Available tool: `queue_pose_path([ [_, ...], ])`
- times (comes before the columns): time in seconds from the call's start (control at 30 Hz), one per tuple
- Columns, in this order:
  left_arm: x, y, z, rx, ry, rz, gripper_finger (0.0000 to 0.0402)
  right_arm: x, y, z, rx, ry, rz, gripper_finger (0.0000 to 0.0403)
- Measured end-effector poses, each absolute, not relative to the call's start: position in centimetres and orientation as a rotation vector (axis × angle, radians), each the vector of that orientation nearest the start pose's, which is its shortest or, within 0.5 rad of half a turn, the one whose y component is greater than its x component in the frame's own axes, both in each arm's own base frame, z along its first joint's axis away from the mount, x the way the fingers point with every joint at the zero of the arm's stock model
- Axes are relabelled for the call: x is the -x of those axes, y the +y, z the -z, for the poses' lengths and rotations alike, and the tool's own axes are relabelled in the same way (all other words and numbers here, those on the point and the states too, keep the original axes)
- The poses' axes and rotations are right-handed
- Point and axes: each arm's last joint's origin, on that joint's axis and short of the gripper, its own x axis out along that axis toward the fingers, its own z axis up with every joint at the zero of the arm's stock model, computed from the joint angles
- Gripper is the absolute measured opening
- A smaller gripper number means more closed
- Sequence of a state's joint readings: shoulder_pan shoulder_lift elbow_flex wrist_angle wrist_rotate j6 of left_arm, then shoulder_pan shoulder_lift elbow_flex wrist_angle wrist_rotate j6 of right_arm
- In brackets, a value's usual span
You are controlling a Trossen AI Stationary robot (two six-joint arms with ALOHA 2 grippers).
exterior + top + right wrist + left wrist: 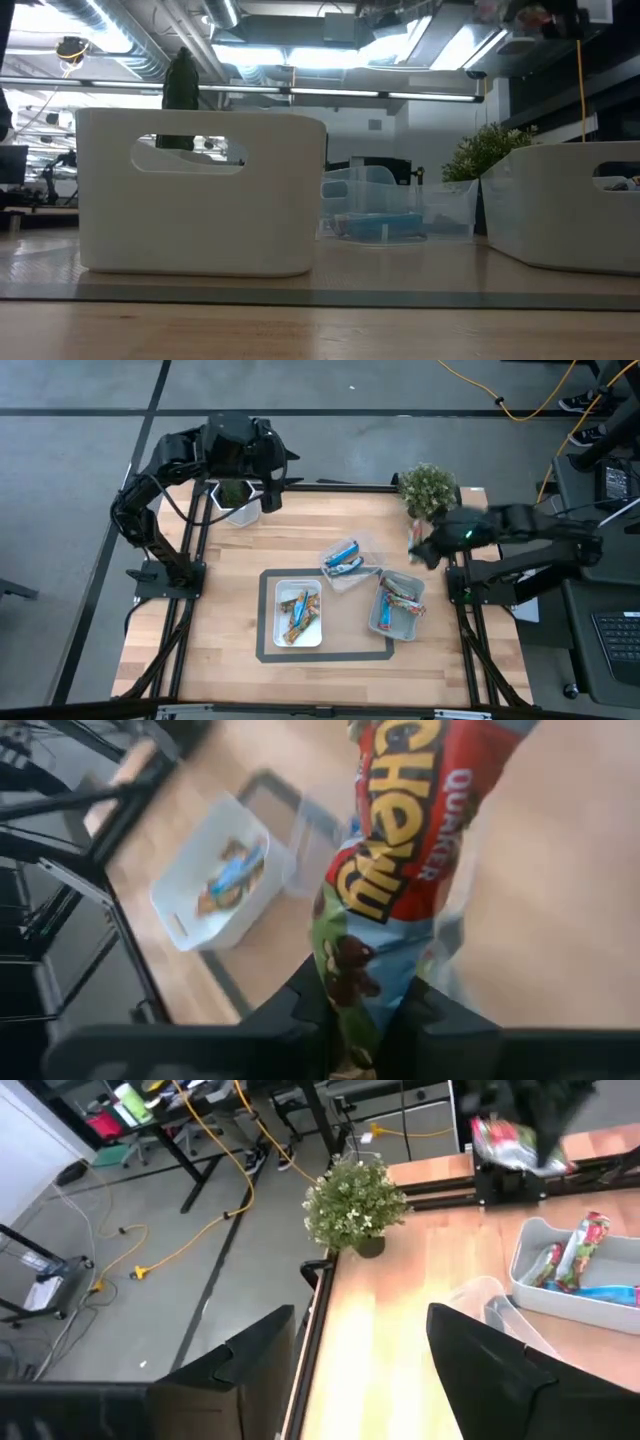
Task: Pick and place Granola Bars by type
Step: Put the red granola bar into the gray bin
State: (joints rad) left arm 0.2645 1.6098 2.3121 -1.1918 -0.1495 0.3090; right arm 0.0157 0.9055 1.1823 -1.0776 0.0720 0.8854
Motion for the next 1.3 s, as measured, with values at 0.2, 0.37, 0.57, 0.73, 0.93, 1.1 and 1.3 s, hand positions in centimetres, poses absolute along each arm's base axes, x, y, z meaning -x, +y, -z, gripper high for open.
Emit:
queue_pose_path([
  [0.2,-25.0,8.0,-52.7,-0.260,0.546,-0.311,0.0209,-16.4,3.4,-32.9,-1.012,0.771,0.443,0.0048],
  [0.37,-24.6,8.8,-52.7,-0.248,0.540,-0.298,0.0201,-17.8,6.9,-31.2,-1.119,0.852,0.474,0.0048],
  [0.57,-24.2,9.7,-52.6,-0.254,0.549,-0.239,0.0192,-18.3,10.3,-29.4,-1.176,0.931,0.561,0.0048],
  [0.73,-24.0,10.2,-52.6,-0.252,0.536,-0.209,0.0186,-18.7,11.2,-28.3,-1.195,0.942,0.655,0.0048],
  [0.93,-23.9,10.3,-52.6,-0.247,0.535,-0.202,0.0184,-18.5,11.0,-27.8,-1.215,0.950,0.749,0.0049],
  [1.1,-23.9,10.1,-52.4,-0.222,0.541,-0.150,0.0182,-18.4,11.0,-27.8,-1.213,0.952,0.759,0.0076],
  [1.3,-23.8,10.0,-52.2,-0.212,0.570,-0.145,0.0176,-18.3,10.9,-27.7,-1.229,0.951,0.791,0.0174],
])
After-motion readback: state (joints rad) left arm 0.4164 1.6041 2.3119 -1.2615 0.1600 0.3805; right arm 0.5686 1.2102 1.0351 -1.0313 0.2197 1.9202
